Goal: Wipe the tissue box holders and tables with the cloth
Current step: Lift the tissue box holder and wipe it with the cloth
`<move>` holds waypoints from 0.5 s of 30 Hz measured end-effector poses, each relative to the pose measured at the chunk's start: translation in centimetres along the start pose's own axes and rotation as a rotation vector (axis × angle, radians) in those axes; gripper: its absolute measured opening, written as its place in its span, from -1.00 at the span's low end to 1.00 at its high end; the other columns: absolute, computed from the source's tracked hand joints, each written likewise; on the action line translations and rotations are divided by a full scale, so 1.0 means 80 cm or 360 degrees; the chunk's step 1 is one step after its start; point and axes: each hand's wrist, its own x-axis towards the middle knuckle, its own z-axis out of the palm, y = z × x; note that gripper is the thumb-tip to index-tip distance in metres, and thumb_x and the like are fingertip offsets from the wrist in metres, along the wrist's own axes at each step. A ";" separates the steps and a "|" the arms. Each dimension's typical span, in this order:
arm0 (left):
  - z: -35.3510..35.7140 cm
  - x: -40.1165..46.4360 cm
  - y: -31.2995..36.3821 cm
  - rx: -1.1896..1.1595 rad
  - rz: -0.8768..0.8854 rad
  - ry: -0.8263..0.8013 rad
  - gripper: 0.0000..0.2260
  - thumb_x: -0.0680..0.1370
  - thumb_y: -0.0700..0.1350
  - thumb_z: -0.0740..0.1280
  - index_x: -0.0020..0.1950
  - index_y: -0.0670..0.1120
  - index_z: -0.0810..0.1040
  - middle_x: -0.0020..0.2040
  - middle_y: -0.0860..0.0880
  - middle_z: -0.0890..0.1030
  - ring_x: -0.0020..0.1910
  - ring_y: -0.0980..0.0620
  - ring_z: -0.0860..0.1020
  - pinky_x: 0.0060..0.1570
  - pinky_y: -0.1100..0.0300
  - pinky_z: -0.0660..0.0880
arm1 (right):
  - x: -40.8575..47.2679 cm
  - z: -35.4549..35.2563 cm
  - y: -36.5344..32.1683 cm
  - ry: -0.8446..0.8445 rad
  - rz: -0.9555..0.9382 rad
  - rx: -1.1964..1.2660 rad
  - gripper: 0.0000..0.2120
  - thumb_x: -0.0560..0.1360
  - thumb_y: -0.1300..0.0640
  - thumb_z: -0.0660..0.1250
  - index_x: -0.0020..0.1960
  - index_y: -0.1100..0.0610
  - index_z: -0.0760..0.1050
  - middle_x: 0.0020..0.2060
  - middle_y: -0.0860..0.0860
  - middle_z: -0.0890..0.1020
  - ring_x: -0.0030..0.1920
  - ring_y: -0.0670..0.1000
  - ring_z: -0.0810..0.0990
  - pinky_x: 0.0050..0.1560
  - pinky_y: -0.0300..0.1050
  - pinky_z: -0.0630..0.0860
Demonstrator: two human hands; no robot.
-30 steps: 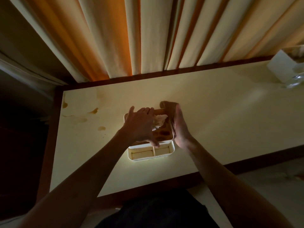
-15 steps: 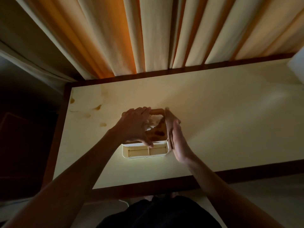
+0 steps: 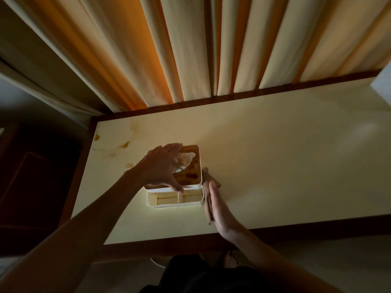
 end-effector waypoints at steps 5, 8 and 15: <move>-0.001 -0.001 0.003 -0.0014 -0.0031 -0.0023 0.21 0.18 0.36 0.55 0.60 -0.06 -0.02 0.59 -0.03 0.13 0.51 -0.09 0.19 0.45 0.05 0.17 | 0.048 0.009 -0.061 -0.0034 -0.0162 0.0033 -0.45 0.64 -0.26 -0.17 0.45 -0.01 0.30 0.29 -0.16 0.55 0.30 -0.27 0.50 0.29 -0.28 0.46; -0.001 0.002 0.003 0.0003 -0.0043 -0.0022 0.21 0.17 0.37 0.55 0.60 -0.05 -0.02 0.59 -0.04 0.14 0.50 -0.11 0.22 0.42 0.04 0.21 | 0.058 0.006 -0.052 0.0038 -0.0037 -0.0006 -0.26 0.54 -0.45 -0.09 0.57 -0.05 0.18 0.48 -0.01 0.40 0.46 -0.07 0.37 0.52 0.15 0.24; 0.006 0.003 -0.002 -0.0008 -0.0030 0.0038 0.21 0.16 0.37 0.56 0.59 -0.05 0.01 0.58 -0.03 0.17 0.47 -0.11 0.25 0.40 0.03 0.25 | 0.009 0.011 -0.008 0.0100 0.0122 0.0043 -0.41 0.62 -0.27 -0.12 0.57 -0.05 0.10 0.56 0.12 0.25 0.49 -0.07 0.27 0.45 -0.14 0.18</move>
